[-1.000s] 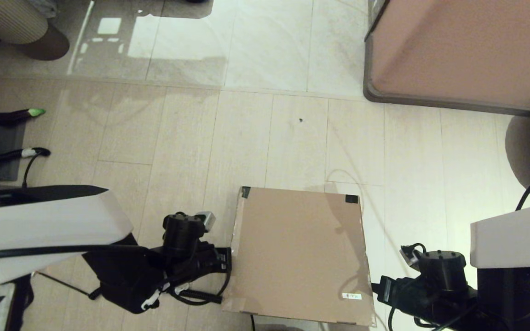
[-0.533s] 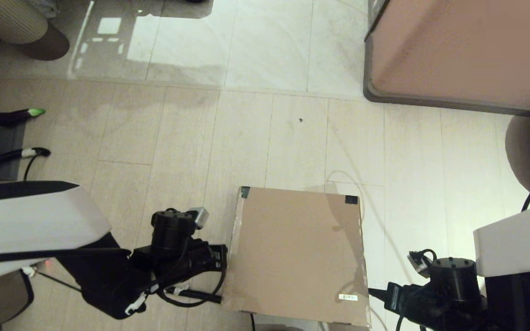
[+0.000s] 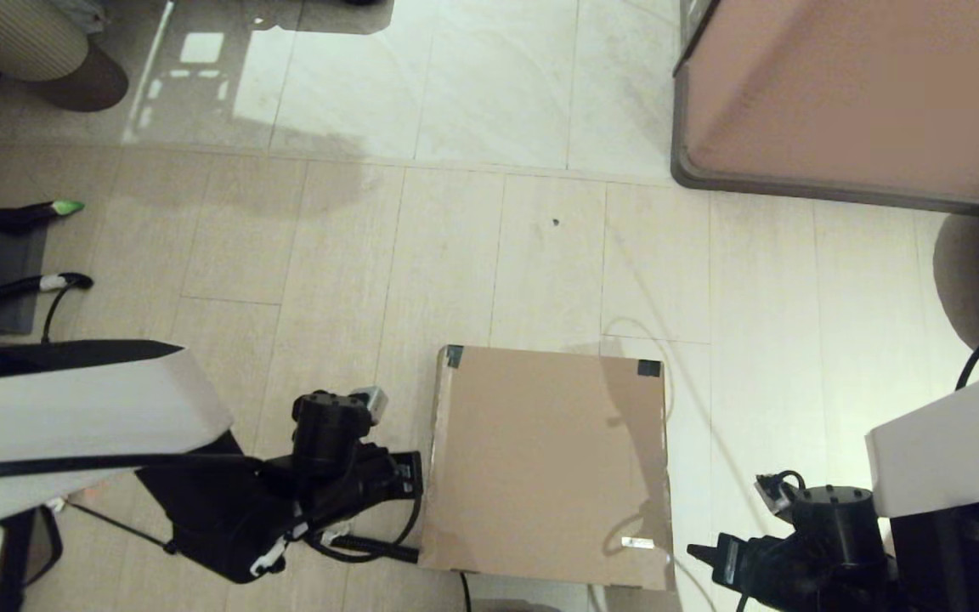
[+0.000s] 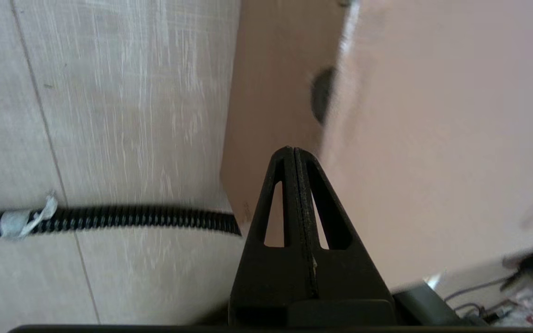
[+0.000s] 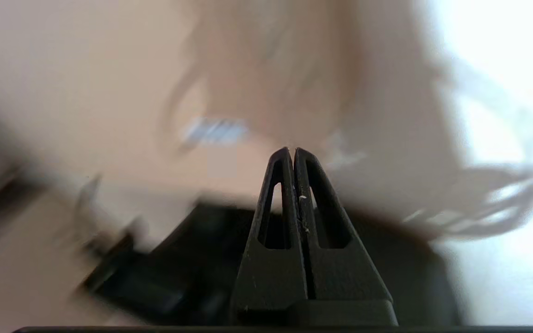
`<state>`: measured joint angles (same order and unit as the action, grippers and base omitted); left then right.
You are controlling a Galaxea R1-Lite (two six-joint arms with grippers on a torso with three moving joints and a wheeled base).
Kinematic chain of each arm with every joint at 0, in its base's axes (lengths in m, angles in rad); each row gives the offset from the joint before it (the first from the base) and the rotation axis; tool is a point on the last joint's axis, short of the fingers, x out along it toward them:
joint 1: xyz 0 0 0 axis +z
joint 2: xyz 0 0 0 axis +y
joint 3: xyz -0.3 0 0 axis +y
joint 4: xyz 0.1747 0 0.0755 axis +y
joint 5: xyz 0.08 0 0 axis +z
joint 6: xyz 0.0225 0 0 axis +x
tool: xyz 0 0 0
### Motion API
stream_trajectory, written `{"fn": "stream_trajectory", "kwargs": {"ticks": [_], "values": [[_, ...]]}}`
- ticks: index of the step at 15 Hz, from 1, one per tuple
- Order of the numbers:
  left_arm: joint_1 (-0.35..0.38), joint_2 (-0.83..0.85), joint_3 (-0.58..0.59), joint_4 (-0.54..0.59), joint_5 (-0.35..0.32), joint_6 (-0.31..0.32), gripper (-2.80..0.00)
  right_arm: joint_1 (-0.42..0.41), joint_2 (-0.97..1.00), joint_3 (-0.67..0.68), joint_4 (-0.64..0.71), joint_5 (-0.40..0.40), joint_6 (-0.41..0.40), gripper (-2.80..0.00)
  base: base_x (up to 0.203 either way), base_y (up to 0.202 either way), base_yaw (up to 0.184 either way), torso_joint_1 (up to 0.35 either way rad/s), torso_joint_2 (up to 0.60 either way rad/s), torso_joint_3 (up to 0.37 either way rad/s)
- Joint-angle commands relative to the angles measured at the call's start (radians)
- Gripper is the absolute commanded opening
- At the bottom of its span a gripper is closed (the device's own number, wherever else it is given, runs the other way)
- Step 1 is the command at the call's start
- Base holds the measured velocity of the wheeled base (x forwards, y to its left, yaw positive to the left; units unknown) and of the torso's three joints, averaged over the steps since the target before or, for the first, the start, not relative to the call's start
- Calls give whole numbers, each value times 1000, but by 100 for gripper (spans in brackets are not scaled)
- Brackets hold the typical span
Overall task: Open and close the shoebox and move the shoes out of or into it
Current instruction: Open the shoe box
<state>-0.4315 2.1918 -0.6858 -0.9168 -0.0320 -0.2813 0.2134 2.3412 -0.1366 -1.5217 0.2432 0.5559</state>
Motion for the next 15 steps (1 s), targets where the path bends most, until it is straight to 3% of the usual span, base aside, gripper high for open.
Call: {"fn": "stream_trajectory", "kwargs": {"ticks": [1, 4, 8, 15], "values": [[0, 65, -46, -5, 9, -2, -280, -1, 40, -54, -8, -138, -37, -280, 0, 0, 0, 0, 0, 0], [0, 105, -91, -5, 30, -1, -280, -2, 103, -117, -8, -210, -126, -280, 0, 0, 0, 0, 0, 0], [-1, 133, -104, -5, 29, -1, -280, 23, 175, -185, -8, -215, -143, -280, 0, 0, 0, 0, 0, 0], [-21, 129, -92, -4, 27, -4, -280, 68, 168, -183, -8, -89, -124, -280, 0, 0, 0, 0, 0, 0]]}}
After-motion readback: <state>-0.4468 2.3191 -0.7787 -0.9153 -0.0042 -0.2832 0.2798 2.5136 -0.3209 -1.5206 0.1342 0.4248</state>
